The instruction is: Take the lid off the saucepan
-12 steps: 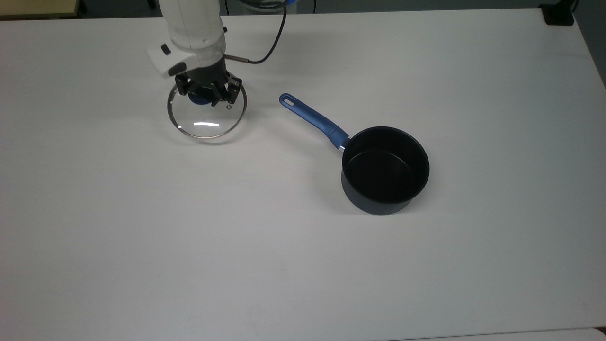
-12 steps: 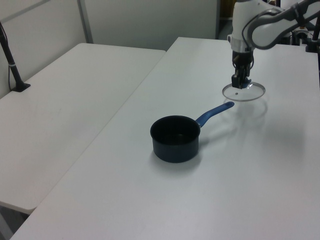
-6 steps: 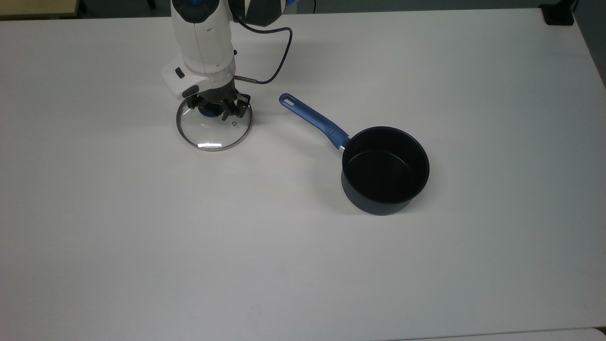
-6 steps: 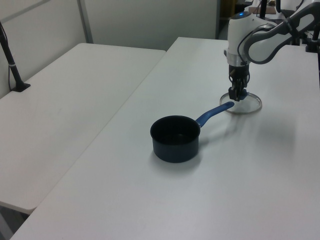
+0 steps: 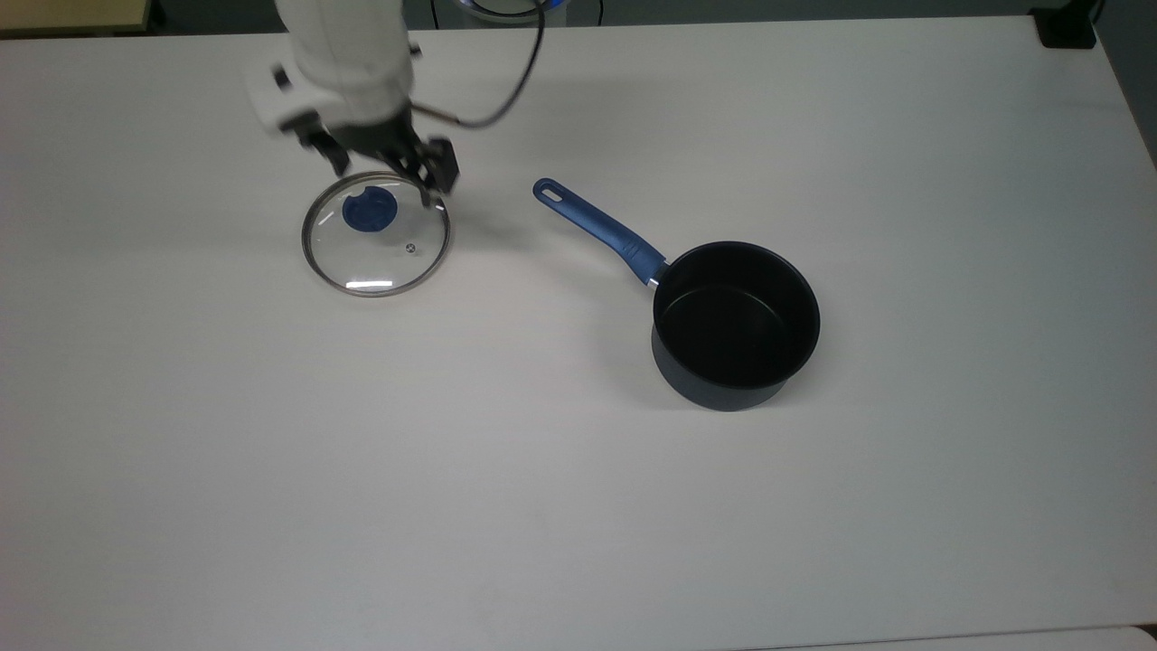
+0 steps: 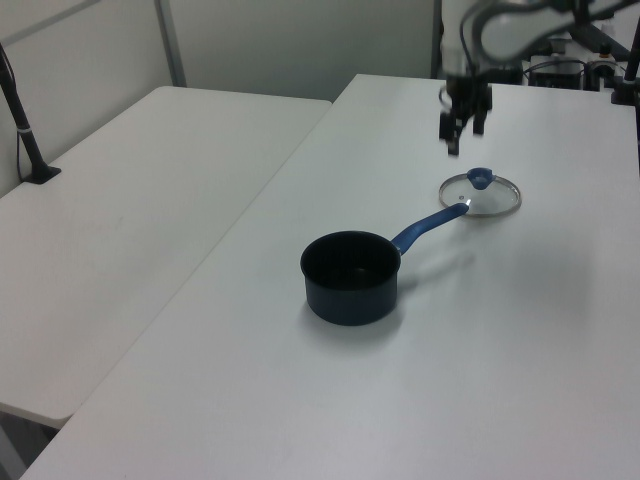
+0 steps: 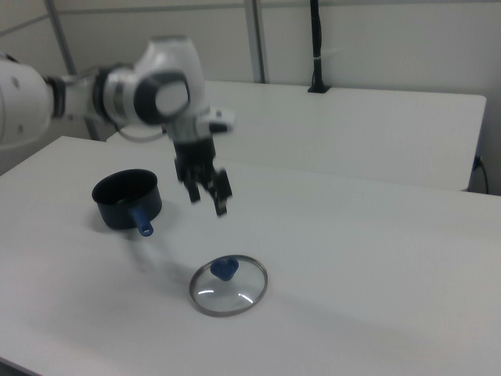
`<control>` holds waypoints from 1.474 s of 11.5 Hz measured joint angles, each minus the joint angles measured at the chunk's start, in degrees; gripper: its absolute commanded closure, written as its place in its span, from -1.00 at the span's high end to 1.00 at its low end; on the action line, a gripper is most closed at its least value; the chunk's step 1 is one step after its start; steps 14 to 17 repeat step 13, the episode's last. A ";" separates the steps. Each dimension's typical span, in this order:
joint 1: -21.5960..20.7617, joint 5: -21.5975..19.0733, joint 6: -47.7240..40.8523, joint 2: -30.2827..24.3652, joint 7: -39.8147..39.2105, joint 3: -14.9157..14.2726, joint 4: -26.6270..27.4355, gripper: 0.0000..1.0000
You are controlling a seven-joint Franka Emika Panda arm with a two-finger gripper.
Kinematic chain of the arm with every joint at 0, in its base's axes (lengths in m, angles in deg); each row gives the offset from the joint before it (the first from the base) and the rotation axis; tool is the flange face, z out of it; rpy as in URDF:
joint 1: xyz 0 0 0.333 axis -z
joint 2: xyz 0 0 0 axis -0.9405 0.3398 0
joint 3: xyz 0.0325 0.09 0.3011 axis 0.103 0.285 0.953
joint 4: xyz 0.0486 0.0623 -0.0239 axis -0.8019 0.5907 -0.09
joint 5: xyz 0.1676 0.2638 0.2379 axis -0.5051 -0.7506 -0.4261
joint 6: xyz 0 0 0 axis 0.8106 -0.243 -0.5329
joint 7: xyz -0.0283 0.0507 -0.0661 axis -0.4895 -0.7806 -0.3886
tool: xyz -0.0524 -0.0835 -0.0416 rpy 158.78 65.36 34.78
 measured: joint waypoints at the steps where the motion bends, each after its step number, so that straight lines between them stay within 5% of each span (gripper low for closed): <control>1: -0.03 0.00 -4.70 -0.57 0.02 0.00 -4.64 1.00; 4: -0.77 -0.04 -11.57 -2.62 0.09 0.28 -13.03 1.00; 7: -1.29 -5.39 -15.12 -6.87 0.15 -0.77 -15.01 1.00; 10: -14.28 -6.73 -15.49 -9.94 -3.93 -14.89 -14.33 1.00; 11: -16.81 -6.73 -15.49 -10.40 -8.08 -17.52 -14.01 1.00; 17: -17.87 -6.73 -15.49 -10.63 -13.21 -18.77 -13.37 1.00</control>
